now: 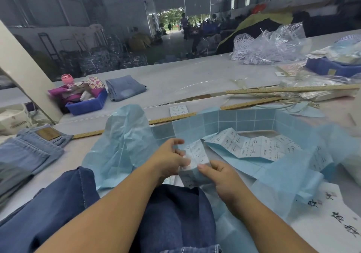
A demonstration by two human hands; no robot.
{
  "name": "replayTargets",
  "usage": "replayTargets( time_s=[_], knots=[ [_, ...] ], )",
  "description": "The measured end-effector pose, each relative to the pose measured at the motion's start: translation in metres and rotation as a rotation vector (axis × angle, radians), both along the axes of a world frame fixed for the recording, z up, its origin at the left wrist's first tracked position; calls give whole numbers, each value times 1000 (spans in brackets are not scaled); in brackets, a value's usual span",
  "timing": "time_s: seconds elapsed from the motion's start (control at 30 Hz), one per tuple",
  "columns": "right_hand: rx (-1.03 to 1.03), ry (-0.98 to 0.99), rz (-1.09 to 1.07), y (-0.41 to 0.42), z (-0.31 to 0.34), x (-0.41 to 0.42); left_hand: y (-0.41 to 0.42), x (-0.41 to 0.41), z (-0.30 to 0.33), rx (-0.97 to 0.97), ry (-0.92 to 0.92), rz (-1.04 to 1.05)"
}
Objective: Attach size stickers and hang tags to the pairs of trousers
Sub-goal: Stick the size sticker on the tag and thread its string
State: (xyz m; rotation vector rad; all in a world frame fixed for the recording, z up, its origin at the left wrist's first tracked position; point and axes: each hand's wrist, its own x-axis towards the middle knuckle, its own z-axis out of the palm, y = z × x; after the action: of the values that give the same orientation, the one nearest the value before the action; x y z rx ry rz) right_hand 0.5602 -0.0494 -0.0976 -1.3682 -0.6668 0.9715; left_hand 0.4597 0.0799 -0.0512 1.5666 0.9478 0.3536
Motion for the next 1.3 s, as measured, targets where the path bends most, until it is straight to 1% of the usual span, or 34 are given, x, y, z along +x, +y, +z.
replayTargets(
  time_s=[0.2, 0.37, 0.5, 0.6, 0.63, 0.67, 0.7, 0.73, 0.77, 0.8, 0.83, 0.87, 0.97, 1.1, 1.17, 1.23, 1.3],
  knots=[
    [60, -1, -29, -1, -2, 1, -2, -2, 6, -50, -131, 41],
    [128, 90, -30, -3, -1, 1, -3, -2, 12, -83, -208, 82],
    [135, 58, -38, -3, -3, 2, -1, -4, 15, -63, -217, 87],
    [131, 53, -54, -3, -3, 1, 2, -3, 13, -39, -171, 85],
    [122, 50, -66, -3, -3, 1, 5, -4, 11, 22, -115, 98],
    [107, 33, -82, -4, -2, 1, 11, -7, 10, 150, -16, 117],
    [82, -4, -105, -5, -1, 2, 18, -12, 9, 355, 144, 121],
    [45, -70, -139, -5, -1, 3, 25, -19, 9, 611, 370, 95],
    [0, -161, -183, -6, 0, 5, 31, -26, 8, 867, 603, 54],
    [-56, -264, -233, -7, 2, 6, 35, -31, 6, 1070, 776, 19],
    [-114, -367, -279, -7, 3, 7, 39, -36, 5, 1195, 871, 11],
    [-167, -456, -309, -8, 5, 9, 41, -38, 5, 1239, 910, 40],
    [-311, -598, -297, -10, 9, 9, 49, -45, 8, 1170, 944, 168],
    [-478, -664, -249, -14, 14, 7, 59, -61, 11, 897, 1024, 282],
    [-549, -751, -236, -16, 17, 7, 66, -71, 10, 794, 1047, 365],
    [-596, -840, -218, -18, 19, 7, 75, -83, 10, 694, 1054, 465],
    [-597, -884, -195, -19, 21, 6, 79, -92, 8, 618, 1063, 478]
  ],
)
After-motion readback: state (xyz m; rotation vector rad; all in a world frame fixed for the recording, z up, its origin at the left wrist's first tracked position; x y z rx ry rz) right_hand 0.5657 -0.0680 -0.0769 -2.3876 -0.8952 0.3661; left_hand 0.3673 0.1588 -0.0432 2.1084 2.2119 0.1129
